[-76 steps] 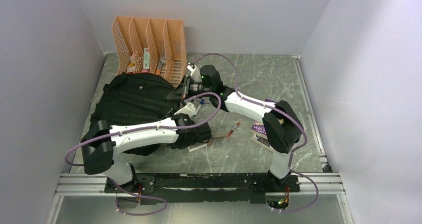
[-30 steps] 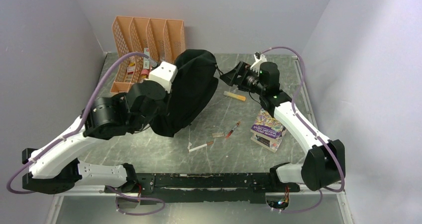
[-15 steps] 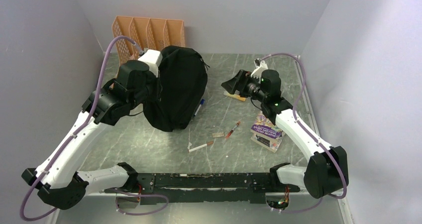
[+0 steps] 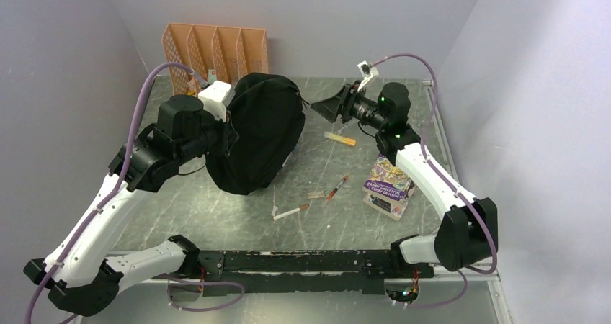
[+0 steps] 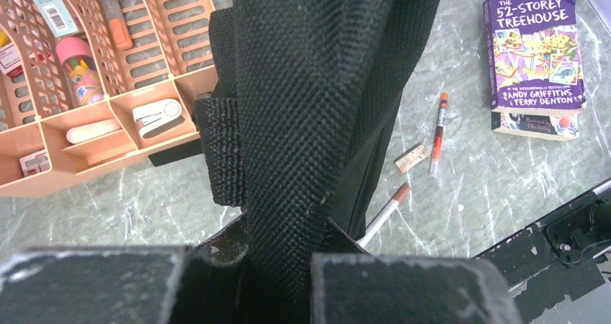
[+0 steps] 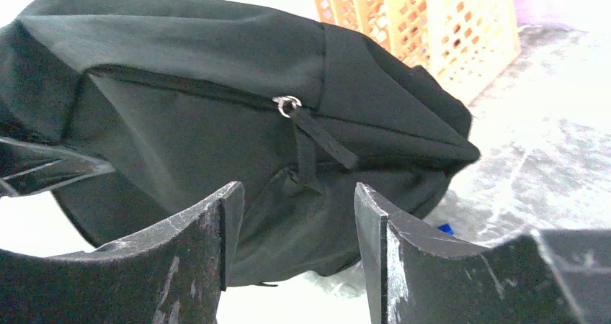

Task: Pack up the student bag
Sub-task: Pick up the student bag at the center of the board, then unzip the student bag at the center of the board.

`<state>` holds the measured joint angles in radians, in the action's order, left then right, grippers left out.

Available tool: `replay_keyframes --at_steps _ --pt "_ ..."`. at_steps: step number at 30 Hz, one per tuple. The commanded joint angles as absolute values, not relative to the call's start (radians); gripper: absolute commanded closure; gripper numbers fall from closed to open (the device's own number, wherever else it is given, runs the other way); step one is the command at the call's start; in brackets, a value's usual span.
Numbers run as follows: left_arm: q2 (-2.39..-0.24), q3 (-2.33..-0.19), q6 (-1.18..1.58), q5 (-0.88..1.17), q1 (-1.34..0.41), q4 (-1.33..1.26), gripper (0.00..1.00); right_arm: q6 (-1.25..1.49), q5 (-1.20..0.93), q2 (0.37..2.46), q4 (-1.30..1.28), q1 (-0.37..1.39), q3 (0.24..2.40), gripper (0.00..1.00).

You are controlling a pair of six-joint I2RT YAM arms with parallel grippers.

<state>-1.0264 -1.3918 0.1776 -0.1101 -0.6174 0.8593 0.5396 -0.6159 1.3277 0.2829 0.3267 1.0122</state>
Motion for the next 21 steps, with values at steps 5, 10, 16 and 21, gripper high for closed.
replay_keyframes --at_steps 5,10,16,21 --pt "-1.004 -1.377 0.157 -0.045 -0.609 0.769 0.95 0.630 -0.785 1.386 0.213 0.324 1.107 0.39" --pt "-1.006 -1.376 0.155 -0.034 -0.609 0.762 0.95 0.622 -0.770 1.419 0.171 0.326 1.132 0.44" --pt "-1.005 -1.378 0.151 -0.017 -0.609 0.758 0.95 0.659 -0.803 1.467 0.215 0.325 1.144 0.46" --pt "-1.008 -1.375 0.151 -0.009 -0.609 0.753 0.95 0.700 -0.835 1.510 0.263 0.325 1.161 0.48"
